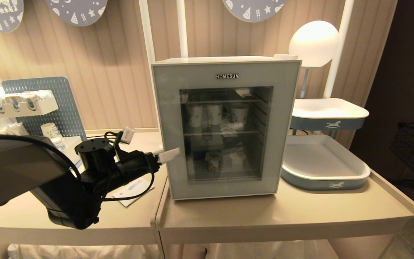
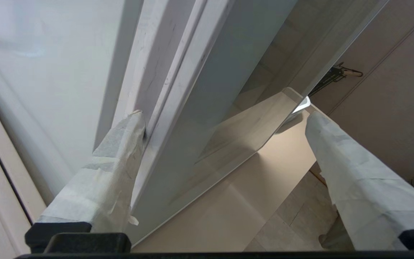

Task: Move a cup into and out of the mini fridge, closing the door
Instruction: Open the freezer door

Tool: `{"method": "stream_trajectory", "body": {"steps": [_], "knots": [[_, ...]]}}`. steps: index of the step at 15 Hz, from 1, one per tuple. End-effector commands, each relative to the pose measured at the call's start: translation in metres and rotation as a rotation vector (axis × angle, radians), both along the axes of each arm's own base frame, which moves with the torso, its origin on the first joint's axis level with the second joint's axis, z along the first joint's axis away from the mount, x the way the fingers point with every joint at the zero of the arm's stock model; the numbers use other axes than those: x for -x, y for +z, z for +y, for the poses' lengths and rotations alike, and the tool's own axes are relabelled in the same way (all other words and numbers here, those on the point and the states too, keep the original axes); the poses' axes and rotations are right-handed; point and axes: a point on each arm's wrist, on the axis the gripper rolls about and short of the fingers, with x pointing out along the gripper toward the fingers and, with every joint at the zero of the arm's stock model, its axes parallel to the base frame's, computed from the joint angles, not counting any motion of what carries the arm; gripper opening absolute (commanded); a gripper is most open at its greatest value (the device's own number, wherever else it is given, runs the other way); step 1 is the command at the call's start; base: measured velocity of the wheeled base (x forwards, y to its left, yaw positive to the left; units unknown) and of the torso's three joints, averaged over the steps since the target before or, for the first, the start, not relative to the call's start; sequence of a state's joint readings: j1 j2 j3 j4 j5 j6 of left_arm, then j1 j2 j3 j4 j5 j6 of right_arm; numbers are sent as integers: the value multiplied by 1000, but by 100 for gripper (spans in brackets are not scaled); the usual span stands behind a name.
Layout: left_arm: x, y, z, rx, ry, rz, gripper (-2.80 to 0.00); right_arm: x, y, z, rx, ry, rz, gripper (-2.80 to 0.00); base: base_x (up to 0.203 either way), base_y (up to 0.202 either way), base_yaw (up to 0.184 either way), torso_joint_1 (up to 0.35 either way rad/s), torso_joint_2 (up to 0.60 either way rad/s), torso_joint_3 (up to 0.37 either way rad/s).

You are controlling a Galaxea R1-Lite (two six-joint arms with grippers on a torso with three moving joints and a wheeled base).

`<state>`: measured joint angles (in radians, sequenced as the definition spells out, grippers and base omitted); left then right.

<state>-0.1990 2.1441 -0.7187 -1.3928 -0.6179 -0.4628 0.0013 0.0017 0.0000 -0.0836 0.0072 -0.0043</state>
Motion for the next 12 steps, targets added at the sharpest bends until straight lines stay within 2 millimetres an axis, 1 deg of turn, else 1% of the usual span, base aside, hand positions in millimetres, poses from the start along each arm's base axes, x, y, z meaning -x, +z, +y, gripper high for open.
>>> {"method": "stream_trajectory", "body": {"steps": [1,4,5,11,12], "knots": [[0,-1,-4,3,-11,0,0,-3,-10,0,0,1,37,-280,0,0,0,0,0,0],[3,0,-3,5,-17,5,0,-3,-10,0,0,1,37,-280,0,0,0,0,0,0],[6,4,-3,9,-23,2,0,-3,-10,0,0,1,37,-280,0,0,0,0,0,0],[40,35,3,46,-140,-13,0,-3,-10,0,2,1,36,-280,0,0,0,0,0,0],[45,37,3,54,-153,-4,0,-3,-10,0,2,1,36,-280,0,0,0,0,0,0]]}}
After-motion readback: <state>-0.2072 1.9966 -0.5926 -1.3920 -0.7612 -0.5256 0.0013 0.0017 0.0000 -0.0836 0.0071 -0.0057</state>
